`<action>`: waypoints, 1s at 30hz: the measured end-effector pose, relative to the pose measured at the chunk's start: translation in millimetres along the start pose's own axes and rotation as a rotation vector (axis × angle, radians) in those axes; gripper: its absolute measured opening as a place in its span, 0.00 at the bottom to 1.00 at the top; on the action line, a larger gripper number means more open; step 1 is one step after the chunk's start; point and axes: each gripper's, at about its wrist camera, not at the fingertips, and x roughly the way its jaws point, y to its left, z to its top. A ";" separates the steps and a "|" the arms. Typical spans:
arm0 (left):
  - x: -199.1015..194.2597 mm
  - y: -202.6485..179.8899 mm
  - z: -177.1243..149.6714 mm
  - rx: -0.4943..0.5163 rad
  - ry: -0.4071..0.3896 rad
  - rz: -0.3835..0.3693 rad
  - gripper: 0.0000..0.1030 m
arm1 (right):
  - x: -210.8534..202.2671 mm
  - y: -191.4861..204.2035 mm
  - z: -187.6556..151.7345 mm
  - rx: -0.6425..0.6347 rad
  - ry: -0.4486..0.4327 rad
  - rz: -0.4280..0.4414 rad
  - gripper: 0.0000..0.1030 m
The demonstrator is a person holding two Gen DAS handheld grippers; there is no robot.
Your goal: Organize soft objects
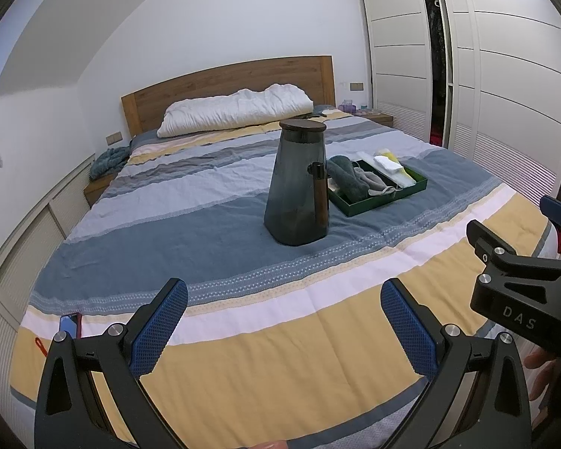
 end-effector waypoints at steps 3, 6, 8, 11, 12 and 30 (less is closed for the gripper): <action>-0.9 -0.3 1.0 0.002 -0.001 -0.001 0.98 | -1.0 -1.6 -1.1 0.005 0.001 0.001 1.00; -0.6 -1.0 1.7 0.002 -0.001 -0.004 0.98 | -1.0 -2.6 -1.5 0.003 -0.001 0.000 1.00; -0.8 -2.2 2.2 0.006 -0.001 -0.006 0.98 | -0.9 -2.7 -1.6 0.003 0.000 0.000 1.00; -1.4 -2.9 2.9 0.009 -0.002 -0.007 0.98 | -1.1 -3.1 -2.0 0.004 -0.001 0.000 1.00; -1.6 -2.8 3.2 0.009 -0.002 -0.007 0.98 | -1.3 -3.5 -2.0 0.004 -0.001 0.000 1.00; -2.6 -0.1 4.2 -0.009 -0.003 -0.017 0.98 | -1.3 -6.4 -2.6 -0.009 -0.005 0.000 1.00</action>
